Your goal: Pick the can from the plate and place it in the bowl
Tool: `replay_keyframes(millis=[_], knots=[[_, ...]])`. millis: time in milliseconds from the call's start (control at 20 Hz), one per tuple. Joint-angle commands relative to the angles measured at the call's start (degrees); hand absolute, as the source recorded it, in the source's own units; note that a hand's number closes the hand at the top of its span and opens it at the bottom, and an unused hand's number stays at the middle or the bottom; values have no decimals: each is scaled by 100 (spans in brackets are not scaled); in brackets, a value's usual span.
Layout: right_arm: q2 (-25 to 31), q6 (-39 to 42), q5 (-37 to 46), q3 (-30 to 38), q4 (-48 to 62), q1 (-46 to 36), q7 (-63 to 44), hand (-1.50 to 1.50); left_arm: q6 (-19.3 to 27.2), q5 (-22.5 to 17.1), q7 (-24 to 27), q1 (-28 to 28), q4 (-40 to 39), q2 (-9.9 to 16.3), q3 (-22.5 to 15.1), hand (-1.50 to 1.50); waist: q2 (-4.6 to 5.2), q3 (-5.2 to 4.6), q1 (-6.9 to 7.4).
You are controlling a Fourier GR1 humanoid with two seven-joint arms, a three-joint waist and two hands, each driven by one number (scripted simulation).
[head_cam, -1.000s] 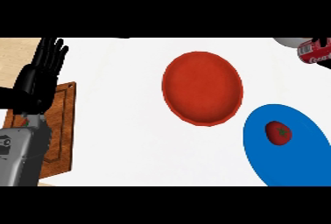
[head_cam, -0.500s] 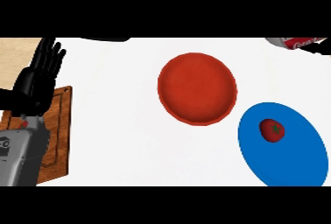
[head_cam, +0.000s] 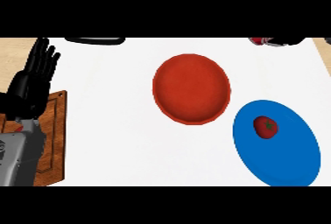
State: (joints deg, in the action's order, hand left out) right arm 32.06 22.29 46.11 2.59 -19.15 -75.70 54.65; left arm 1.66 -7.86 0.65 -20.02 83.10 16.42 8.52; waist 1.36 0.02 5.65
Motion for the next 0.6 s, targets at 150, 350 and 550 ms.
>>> replay_keyframes(millis=[150,350,550], knots=[[-757,1153,45,-536,142,-327,747,150,43,49,137,49,-191,83,150,0,-38,-7,-235],[-1173,1080,64,-761,237,-354,475,150,165,70,98,260,78,-85,73,0,-78,-3,-246],[-1538,620,196,-1038,290,8,569,150,-2,-72,-2,250,85,28,158,0,-69,-1,-321]])
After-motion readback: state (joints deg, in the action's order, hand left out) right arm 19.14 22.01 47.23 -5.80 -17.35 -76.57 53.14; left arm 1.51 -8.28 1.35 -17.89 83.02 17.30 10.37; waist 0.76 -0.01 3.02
